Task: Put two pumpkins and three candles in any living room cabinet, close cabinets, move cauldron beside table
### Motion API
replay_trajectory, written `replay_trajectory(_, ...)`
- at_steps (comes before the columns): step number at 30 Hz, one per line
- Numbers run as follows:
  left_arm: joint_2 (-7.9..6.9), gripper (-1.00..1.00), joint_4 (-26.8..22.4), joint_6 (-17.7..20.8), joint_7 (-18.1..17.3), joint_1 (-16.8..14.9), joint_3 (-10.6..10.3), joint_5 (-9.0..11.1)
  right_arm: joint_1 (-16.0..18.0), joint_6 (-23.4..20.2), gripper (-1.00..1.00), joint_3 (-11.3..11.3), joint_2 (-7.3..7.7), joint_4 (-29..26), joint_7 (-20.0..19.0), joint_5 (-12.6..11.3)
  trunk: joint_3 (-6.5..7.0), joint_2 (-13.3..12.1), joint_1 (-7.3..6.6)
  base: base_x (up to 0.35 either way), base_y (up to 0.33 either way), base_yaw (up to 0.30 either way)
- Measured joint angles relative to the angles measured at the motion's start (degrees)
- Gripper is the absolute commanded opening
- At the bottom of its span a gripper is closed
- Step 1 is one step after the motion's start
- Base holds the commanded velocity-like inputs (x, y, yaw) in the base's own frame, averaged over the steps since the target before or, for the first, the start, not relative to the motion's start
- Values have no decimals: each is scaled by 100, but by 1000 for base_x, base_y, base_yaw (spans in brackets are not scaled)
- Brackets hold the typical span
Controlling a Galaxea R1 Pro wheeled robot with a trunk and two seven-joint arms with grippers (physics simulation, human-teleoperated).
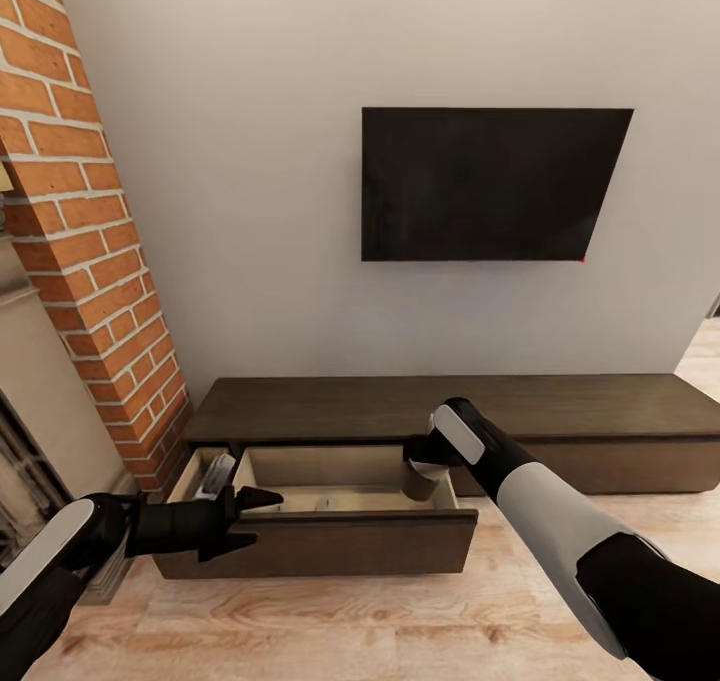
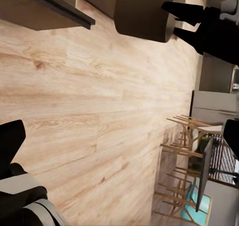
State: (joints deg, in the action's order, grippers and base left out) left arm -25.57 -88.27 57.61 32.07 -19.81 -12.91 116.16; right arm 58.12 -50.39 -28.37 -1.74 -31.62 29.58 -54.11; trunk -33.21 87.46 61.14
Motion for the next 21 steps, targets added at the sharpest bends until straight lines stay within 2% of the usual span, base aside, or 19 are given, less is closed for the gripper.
replay_trajectory(8,-2,100,21,-8,-2,1,-15,-6,0,4,-100,0,-9,-5,0,11,0,0,0,150,1,0)
replay_trajectory(21,-5,100,126,-9,5,0,-7,-13,-1,161,-100,0,-14,14,9,26,0,0,-1,214,4,0)
